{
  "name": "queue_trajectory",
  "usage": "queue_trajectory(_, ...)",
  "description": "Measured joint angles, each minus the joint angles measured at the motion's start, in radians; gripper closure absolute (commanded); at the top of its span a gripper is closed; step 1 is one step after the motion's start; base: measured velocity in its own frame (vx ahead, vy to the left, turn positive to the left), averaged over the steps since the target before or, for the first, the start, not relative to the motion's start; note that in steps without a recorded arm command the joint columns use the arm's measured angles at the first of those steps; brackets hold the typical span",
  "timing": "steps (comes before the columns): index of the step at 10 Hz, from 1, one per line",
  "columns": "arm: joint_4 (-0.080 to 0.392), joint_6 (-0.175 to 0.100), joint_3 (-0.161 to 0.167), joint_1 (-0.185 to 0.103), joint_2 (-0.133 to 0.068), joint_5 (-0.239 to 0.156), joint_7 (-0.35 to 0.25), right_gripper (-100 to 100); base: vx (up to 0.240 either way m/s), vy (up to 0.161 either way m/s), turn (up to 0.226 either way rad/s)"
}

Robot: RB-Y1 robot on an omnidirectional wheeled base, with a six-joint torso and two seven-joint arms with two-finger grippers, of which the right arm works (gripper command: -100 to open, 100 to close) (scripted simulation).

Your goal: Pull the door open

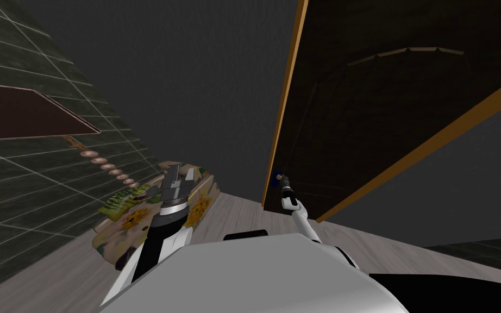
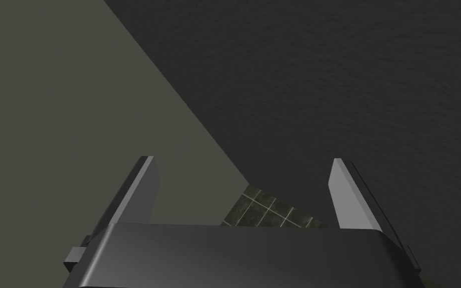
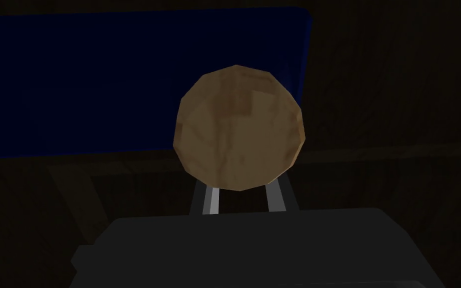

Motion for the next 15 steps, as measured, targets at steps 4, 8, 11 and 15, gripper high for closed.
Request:
queue_trajectory(4,-0.004,0.006,0.021,0.01,-0.015,-0.087,-0.089,100,-0.054,-0.024,0.086)
queue_trajectory(8,0.008,0.002,0.047,0.013,-0.029,-0.198,-0.193,100,-0.069,-0.027,0.088)
queue_trajectory(11,0.026,0.005,0.044,0.008,-0.029,-0.252,-0.259,-100,-0.068,-0.027,0.023)
queue_trajectory(15,-0.002,0.016,0.03,0.011,-0.009,-0.32,-0.339,-100,-0.084,-0.021,0.056)
